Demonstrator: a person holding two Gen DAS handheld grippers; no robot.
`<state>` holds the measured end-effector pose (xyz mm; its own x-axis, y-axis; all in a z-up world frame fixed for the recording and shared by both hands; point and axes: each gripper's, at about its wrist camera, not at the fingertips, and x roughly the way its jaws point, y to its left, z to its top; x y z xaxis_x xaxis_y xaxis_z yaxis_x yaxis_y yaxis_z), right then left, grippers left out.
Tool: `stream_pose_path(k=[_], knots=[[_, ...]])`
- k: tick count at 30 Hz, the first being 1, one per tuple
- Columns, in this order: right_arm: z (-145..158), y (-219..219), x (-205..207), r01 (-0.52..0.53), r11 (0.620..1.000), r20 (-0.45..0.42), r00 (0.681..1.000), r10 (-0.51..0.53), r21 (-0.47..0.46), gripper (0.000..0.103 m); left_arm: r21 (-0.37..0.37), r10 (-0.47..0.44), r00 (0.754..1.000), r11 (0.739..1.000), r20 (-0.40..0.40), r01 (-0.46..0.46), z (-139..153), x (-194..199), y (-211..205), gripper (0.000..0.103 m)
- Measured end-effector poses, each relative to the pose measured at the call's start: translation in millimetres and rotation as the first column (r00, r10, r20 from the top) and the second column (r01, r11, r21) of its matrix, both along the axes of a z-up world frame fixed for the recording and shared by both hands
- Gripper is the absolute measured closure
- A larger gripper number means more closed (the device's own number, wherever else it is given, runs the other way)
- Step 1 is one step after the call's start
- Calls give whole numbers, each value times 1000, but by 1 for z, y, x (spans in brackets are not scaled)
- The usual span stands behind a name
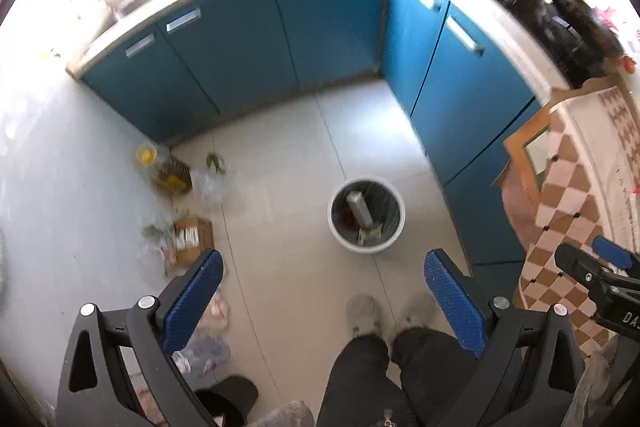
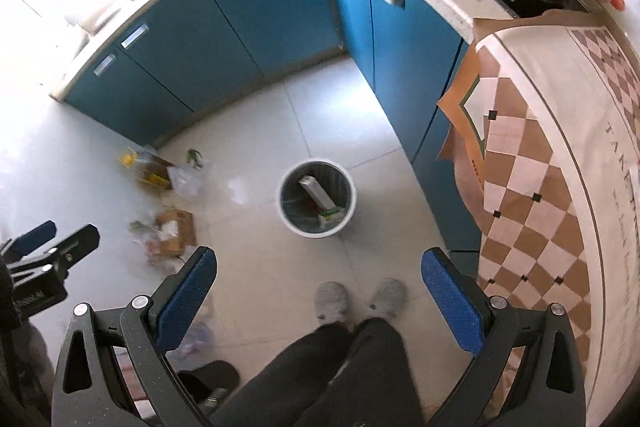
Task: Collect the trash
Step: 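Move both open tools from the bin back toward the counter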
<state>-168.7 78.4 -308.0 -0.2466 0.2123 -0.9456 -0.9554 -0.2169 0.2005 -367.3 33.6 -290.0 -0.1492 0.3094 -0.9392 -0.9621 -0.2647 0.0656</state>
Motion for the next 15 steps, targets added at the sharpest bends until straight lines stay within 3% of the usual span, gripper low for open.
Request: stream_pose_path(k=[4,7,10,15], knots=[[25,-4,27,65,998,-86,994,-63,18,0,100,-30,997,994,-72,37,38,31,13,0],[45,-2,71,155,987,-143,979,-147,48,0,177,-74,993,980,-94,90,63,71,30,0],[57,0,124,263,962,-178,952,-247,70,0,184,-153,982,968,-114,173,71,120,50,0],[64,-15,267,501,863,-180,857,-483,70,0,138,-283,946,942,-157,305,68,248,83,0]])
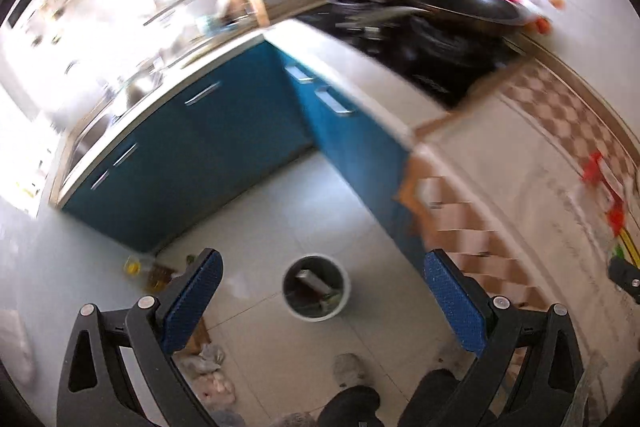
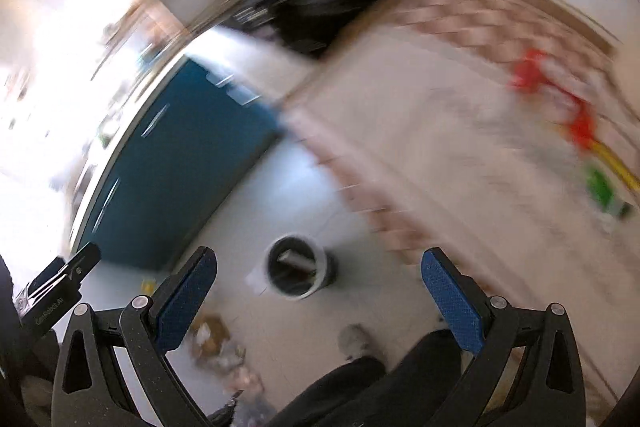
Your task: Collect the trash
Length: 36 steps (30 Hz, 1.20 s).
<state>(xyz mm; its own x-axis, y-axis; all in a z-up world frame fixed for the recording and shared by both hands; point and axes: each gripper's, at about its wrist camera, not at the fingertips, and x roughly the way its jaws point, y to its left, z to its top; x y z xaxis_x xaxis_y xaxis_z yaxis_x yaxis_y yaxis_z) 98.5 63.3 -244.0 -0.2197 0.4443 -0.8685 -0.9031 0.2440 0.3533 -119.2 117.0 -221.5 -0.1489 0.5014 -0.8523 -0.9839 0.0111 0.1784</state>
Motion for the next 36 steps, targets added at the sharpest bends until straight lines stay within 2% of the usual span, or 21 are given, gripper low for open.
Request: stream_pose_path(k=[2,3,5,9,12,14,16,18,19,20,22,26,27,29,30,32,33,34,35,36], knots=[[-5,-13,59,111,994,19,994,-110,-22,0,-25,-43,999,999,2,43,-6,53,9,0],[-12,-24,97,183,982,43,982,-182,-43,0,-35,-61,998,998,8,61,-8,70,11,0],[-26,-42,159,300,951,51,954,-297,-70,0,-81,-133,991,988,17,134,-20,131,16,0],[-71,-72,270,485,864,62,875,-481,-135,27,-212,-254,966,942,58,260,-51,228,18,0],[-103,-79,314,520,836,35,852,-522,-177,37,-326,-303,947,889,107,322,-78,284,12,0],[-119,-77,330,507,842,16,858,-514,-183,41,-381,-320,938,857,135,347,-95,315,6,1],[-132,-70,334,476,860,1,875,-484,-186,56,-431,-324,931,825,171,366,-112,342,0,1],[-147,-62,333,423,886,-1,902,-431,-192,66,-466,-318,925,799,210,380,-123,357,-5,2],[-148,-60,332,415,894,24,909,-417,-168,77,-485,-311,921,784,235,388,-129,365,-6,2],[-148,-59,331,390,907,43,921,-388,-160,77,-503,-303,920,771,250,391,-136,372,-7,3],[-150,-67,334,388,908,36,921,-388,-158,77,-529,-276,917,753,287,392,-147,386,-7,9],[-145,-96,346,427,889,58,904,-424,-163,77,-544,-251,923,750,292,376,-167,412,-4,18],[-142,-105,351,437,884,67,899,-432,-168,77,-534,-267,930,763,253,365,-169,419,-5,19],[-141,-121,361,463,868,76,886,-457,-178,77,-506,-312,924,774,219,381,-168,433,-10,19],[-141,-128,366,477,860,86,879,-469,-181,77,-491,-350,920,779,176,390,-168,441,-14,19],[-142,-139,377,499,846,92,866,-491,-186,77,-453,-378,910,790,172,414,-163,449,-22,32],[-144,-143,381,510,840,94,860,-502,-187,77,-442,-394,903,788,172,428,-162,454,-27,47],[-145,-144,384,518,834,97,855,-510,-187,77,-427,-421,891,783,173,453,-158,460,-32,71],[-145,-147,388,526,830,98,851,-517,-186,77,-415,-453,880,780,143,469,-154,466,-38,77],[-146,-149,390,532,826,97,846,-524,-185,77,-411,-473,874,778,114,475,-152,468,-41,90]])
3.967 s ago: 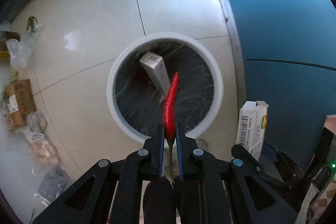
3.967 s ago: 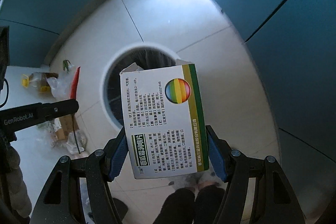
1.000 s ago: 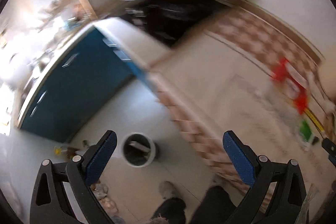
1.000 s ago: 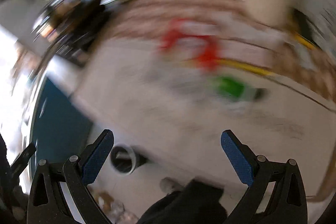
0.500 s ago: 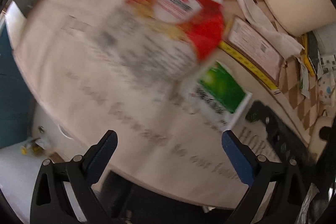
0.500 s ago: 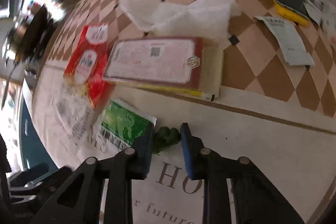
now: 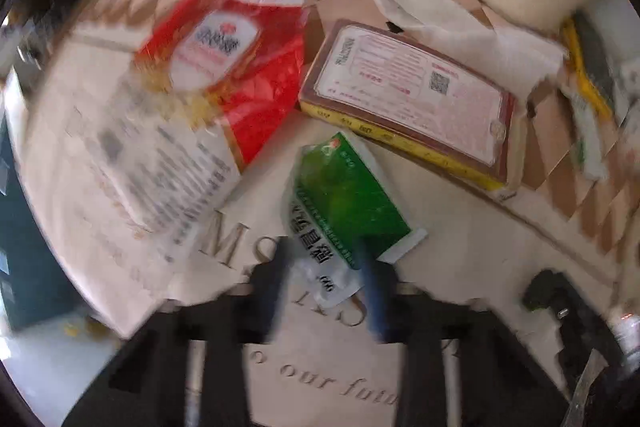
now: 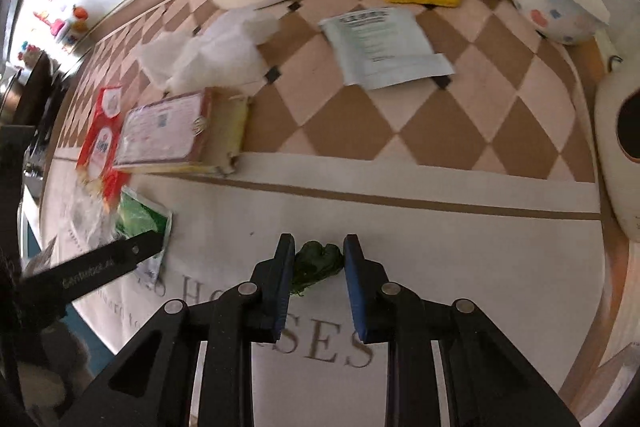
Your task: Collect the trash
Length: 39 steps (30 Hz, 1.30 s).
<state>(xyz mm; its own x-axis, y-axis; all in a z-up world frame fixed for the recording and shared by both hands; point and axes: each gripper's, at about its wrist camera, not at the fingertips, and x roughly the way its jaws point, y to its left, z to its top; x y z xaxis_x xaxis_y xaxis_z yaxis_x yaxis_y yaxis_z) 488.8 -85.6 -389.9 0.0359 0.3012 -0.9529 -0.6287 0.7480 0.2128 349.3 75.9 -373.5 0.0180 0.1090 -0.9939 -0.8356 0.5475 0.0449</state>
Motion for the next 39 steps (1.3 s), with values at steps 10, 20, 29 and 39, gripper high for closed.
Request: stream_pose_path(k=[10,20,29,39], knots=[[6,-2,-5,0,1000,-9,1000,0,20,77,75,-85,994,994,62,80,42,-21,-22,103],[40,20,-30,-61,995,25,998,59,75,77,225,-66,987,974,145,32,99,-80,7,103],[73,65,-94,-170,978,69,984,162,124,77,297,79,977,945,200,-137,127,-186,51,103],[98,120,-229,-346,926,95,937,335,150,77,283,272,925,895,264,-344,132,-346,80,103]])
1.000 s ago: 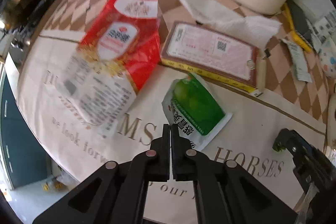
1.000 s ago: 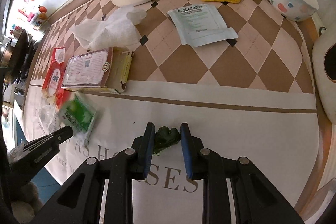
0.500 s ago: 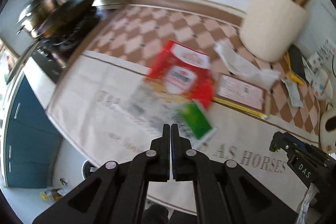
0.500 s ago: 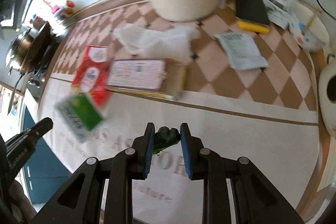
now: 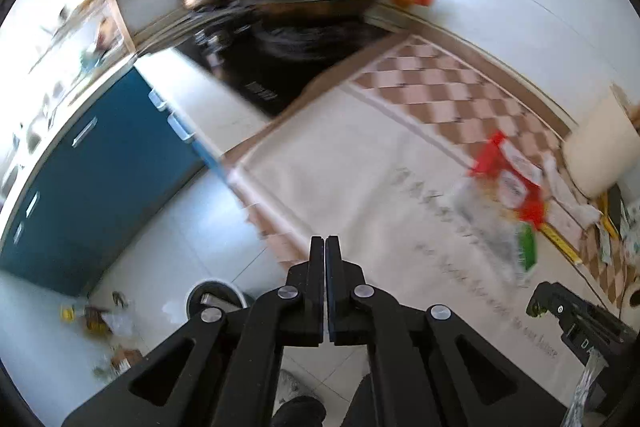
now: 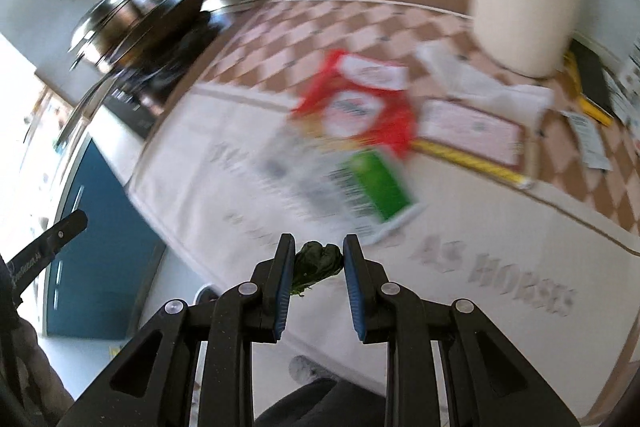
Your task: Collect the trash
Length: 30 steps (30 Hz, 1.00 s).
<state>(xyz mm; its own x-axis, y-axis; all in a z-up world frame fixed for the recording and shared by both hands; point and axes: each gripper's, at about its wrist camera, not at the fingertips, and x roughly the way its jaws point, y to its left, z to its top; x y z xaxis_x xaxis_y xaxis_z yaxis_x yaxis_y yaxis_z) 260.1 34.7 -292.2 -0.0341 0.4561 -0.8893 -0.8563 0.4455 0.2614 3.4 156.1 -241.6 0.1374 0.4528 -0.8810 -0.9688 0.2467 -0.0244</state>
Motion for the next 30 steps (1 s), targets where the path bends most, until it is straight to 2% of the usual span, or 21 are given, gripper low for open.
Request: stream_pose_path(k=[3,6,9,11,14,15,18,19,21,26,30], knots=[[-1,8,-35,-21,1000,-23,1000,21,-12,77,-63,-13,998,998,58,17,-10,-28,4,103],[-4,-1,-41,45,999,-40,998,-46,-21,77,-98,-49,995,994,84,57,-22,-26,4,103],[-14,-16,-20,131,990,-44,990,-133,-48,77,-169,-93,984,979,151,118,-33,1,2,101],[-21,-29,3,184,981,-43,981,-187,-62,77,-214,-128,969,961,209,173,-42,35,0,101],[-29,-50,37,247,966,-35,967,-251,-80,77,-298,-163,937,919,309,258,-55,90,1,99],[-31,-55,48,262,961,-36,963,-266,-85,77,-316,-180,925,903,334,290,-59,113,2,94],[-38,-69,84,294,951,-38,954,-299,-99,77,-342,-221,898,869,380,359,-67,163,5,69],[-39,-72,94,302,948,-43,951,-307,-102,77,-354,-240,892,854,384,382,-73,185,6,68],[-40,-79,113,314,944,-46,946,-320,-102,77,-369,-269,894,839,358,400,-83,212,10,68],[-49,-94,156,352,930,-62,931,-360,-105,77,-417,-331,919,820,215,393,-120,253,15,68],[-60,-105,183,387,914,-86,913,-398,-122,77,-390,-359,922,836,143,386,-126,268,11,68]])
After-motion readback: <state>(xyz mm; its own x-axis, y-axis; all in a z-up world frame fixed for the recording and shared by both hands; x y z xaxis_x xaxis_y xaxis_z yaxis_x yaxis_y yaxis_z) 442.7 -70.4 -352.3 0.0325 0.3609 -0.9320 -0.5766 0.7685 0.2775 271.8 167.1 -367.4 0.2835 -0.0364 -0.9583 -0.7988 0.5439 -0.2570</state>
